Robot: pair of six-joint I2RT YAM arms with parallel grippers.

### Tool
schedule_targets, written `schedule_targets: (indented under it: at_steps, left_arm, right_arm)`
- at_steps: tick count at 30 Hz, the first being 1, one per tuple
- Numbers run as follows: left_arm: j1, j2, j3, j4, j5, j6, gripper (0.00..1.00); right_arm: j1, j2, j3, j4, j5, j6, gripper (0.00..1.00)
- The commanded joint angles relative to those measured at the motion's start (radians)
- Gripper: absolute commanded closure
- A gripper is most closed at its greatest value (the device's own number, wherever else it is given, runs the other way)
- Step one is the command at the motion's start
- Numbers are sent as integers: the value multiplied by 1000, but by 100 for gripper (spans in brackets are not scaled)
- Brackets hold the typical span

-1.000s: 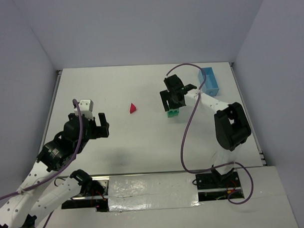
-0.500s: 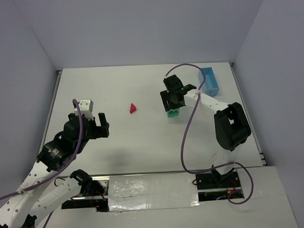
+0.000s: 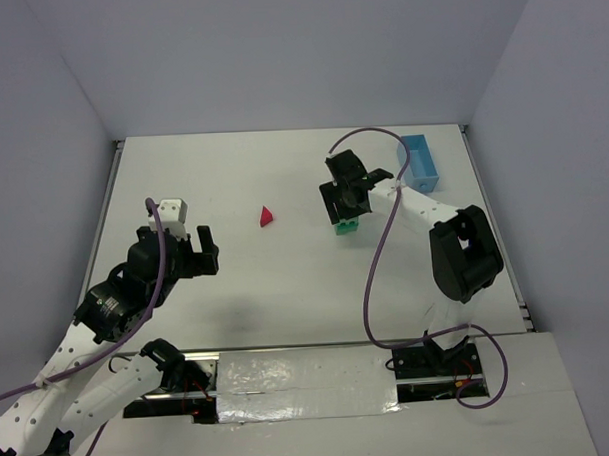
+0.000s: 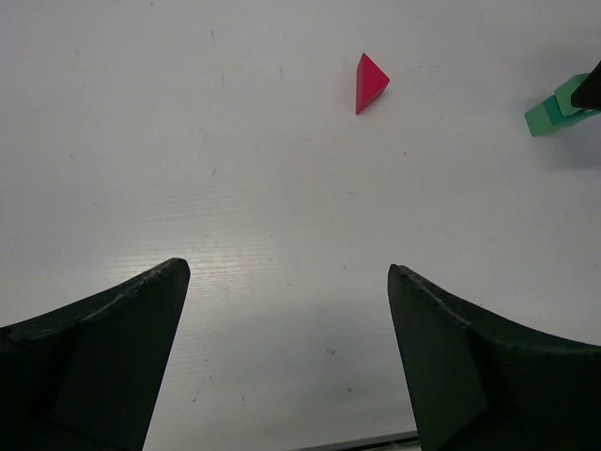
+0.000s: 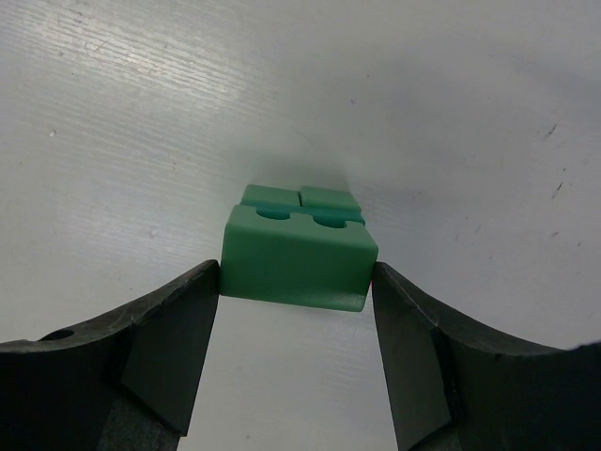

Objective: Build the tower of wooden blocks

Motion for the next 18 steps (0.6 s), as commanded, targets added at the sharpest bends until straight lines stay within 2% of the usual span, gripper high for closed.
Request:
schedule_targets:
  at_steps: [1,18]
  left_arm:
    - [-4,-2,-4,36,4,24,0]
    - [-3,-3,-4,36,4,25,0]
  right_arm:
    - [9,-59,20,-5,-8,-26,29]
    - [9,-32,35,-15,12,-17,28]
